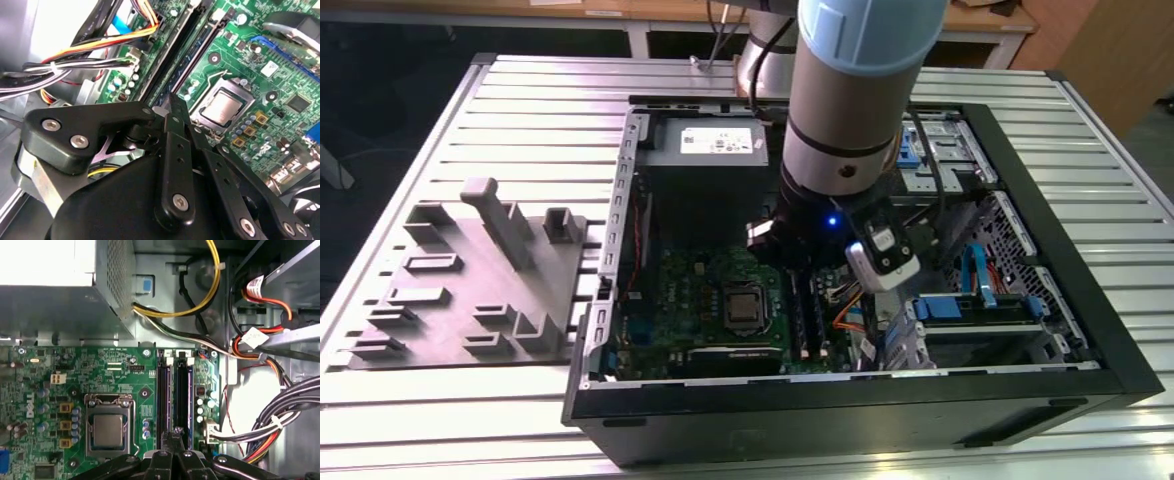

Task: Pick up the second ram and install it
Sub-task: 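Press down the second ram until it locks into place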

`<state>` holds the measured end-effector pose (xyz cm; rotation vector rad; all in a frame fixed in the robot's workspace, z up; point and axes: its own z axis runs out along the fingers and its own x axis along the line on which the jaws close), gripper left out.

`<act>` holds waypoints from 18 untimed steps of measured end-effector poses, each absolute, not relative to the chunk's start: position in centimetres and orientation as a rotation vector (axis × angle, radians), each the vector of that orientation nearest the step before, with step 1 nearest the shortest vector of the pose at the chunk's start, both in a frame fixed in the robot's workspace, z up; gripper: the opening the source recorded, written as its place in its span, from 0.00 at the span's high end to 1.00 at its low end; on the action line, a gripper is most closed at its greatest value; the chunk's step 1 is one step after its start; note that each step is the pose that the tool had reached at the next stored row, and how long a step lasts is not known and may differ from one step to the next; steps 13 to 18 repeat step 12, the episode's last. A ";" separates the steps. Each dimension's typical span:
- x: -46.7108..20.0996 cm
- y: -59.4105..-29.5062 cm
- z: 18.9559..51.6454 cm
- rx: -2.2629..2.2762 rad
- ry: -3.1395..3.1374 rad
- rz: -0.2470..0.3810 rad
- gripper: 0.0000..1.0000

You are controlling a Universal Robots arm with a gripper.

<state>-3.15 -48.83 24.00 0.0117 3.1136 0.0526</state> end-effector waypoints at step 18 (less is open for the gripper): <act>-3.2 -48.8 24.4 0.012 3.114 0.053 0.90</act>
